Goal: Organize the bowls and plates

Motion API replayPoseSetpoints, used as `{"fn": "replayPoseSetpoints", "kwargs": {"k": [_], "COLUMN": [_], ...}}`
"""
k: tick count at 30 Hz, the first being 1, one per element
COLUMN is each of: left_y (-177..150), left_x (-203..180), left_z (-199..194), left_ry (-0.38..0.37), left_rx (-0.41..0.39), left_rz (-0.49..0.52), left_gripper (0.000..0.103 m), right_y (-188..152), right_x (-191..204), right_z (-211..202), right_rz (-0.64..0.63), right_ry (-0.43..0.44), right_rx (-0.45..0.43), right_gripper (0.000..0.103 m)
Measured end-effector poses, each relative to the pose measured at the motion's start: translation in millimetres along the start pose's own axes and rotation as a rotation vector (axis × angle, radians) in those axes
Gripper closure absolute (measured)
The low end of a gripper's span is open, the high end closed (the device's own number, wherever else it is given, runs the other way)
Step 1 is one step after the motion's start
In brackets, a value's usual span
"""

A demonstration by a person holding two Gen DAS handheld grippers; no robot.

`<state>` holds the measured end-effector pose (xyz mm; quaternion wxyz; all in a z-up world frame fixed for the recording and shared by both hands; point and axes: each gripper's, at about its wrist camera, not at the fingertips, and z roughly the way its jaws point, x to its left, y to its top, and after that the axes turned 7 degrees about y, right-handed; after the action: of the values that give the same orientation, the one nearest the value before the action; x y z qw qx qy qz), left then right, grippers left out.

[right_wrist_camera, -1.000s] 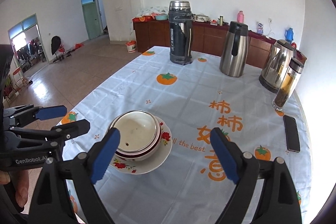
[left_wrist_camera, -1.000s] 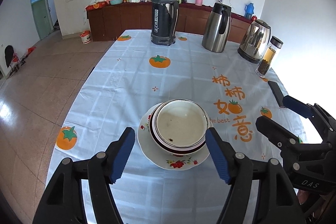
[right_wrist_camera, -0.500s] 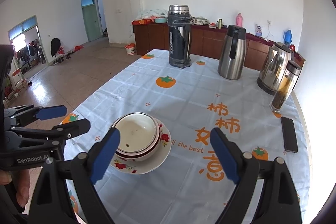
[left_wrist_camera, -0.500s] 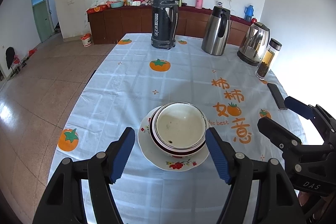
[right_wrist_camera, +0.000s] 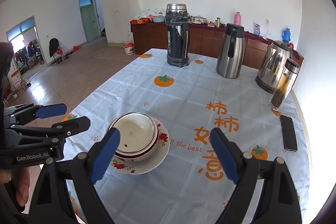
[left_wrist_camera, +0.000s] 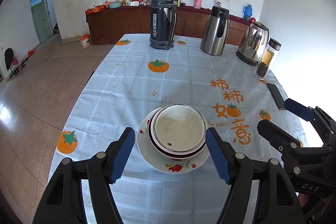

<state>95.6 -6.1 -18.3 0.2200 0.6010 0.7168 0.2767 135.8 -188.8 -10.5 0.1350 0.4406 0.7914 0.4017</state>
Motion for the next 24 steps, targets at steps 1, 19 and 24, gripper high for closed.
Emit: {"fn": "replayPoseSetpoints", "kwargs": {"k": [1,19,24], "left_y": [0.6,4.7,6.0], "left_x": [0.0,-1.9,-3.7], "left_z": [0.5,4.7,6.0], "left_ry": [-0.001,-0.005,-0.007], "left_rx": [0.0,0.004,0.003], "left_rz": [0.001,0.01,0.011], "left_gripper": [0.031,0.031,0.031], "right_y": [0.2,0.1,-1.0], "right_x": [-0.5,-2.3,-5.1], "right_z": [0.9,3.1,4.5], "right_rz": [0.0,0.001,0.003], "right_ry": [-0.001,-0.001,-0.002], "right_rx": [0.001,0.004,0.003], "right_gripper": [0.014,0.014,0.014]}}
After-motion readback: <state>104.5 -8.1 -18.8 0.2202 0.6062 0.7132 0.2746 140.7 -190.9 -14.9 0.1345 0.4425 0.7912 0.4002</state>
